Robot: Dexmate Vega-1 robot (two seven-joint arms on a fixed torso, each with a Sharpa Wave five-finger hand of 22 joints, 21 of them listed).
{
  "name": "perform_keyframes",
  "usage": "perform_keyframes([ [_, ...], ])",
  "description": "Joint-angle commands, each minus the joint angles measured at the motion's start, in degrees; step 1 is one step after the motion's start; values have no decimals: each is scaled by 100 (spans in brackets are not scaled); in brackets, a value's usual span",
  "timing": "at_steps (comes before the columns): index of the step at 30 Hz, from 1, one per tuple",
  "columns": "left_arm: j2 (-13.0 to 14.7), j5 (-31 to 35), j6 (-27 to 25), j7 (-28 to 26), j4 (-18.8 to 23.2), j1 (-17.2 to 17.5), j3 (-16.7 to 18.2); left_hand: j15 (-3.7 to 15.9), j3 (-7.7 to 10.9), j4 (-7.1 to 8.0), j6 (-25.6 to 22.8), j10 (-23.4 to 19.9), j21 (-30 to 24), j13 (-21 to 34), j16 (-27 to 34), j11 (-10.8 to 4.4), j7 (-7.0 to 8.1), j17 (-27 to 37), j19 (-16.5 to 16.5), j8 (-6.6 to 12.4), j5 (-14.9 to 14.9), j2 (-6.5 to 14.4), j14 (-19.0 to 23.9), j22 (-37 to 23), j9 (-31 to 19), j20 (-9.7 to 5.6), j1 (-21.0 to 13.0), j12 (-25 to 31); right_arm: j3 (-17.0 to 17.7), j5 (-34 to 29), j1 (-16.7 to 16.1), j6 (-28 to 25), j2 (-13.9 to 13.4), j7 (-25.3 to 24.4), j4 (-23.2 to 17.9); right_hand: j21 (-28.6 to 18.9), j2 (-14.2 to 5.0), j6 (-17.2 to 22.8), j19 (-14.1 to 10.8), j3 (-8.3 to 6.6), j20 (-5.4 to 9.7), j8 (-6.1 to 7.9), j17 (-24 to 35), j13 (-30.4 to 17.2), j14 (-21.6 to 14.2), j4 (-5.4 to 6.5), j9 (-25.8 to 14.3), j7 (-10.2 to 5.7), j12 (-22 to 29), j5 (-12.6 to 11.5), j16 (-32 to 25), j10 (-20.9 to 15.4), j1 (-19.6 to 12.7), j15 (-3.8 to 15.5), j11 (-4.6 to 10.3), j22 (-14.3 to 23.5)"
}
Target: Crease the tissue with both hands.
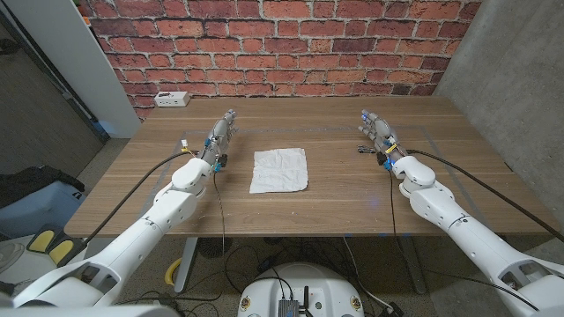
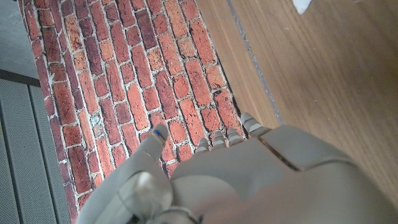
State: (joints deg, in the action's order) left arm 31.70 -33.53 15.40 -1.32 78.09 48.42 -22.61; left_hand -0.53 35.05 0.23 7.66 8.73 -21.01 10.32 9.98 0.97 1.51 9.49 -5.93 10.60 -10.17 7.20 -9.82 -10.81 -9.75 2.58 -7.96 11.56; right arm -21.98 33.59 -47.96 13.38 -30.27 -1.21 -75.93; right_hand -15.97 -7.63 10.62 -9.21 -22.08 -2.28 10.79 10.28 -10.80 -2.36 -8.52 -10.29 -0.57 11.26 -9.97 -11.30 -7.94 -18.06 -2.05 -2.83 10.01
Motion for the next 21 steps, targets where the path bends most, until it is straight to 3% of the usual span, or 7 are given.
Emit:
perform_keyframes([
  [1,279,798,-430,-693,474,98,-99,-2,27,-42,-70,-50,1,11,51,-3,-25,10,5,39,-16,135,-100,-19,-19,57,-92,43,-187,-352,45,-289,-290,-233,-411,14,-16,93,-30,-52,-17,35,23,-25,-43,3,-17,38,39,-16,-30,-83,-71,-31,-11,22],
  [6,412,967,-644,-836,721,172,-124,-31,29,-53,-110,-65,2,12,52,2,-30,10,15,44,-15,140,-79,-20,-21,77,-104,43,-227,-499,-9,-451,-414,-344,-608,18,-21,106,-42,-57,-18,37,24,-26,-56,2,-18,26,42,-17,-33,-97,-84,-36,-20,23],
  [12,595,1135,-1018,-1021,1112,291,-136,-130,31,-75,-200,-121,3,15,57,62,10,13,49,49,-13,143,-11,-25,-25,292,-128,51,-291,-719,-54,-723,-614,-459,-909,23,-30,124,-52,-64,-16,40,25,-27,-69,0,-18,31,45,-18,-35,-114,-99,-37,-27,24],
  [21,853,1398,-1433,-1214,1636,464,-151,-168,32,-78,-257,-142,9,17,57,82,18,17,50,57,-10,137,10,-28,-28,323,-130,52,-326,-881,-136,-984,-873,-446,-1244,31,-54,143,-67,-80,-9,43,27,-27,-87,-1,-19,20,46,-23,-39,-126,-127,-32,-27,25],
])
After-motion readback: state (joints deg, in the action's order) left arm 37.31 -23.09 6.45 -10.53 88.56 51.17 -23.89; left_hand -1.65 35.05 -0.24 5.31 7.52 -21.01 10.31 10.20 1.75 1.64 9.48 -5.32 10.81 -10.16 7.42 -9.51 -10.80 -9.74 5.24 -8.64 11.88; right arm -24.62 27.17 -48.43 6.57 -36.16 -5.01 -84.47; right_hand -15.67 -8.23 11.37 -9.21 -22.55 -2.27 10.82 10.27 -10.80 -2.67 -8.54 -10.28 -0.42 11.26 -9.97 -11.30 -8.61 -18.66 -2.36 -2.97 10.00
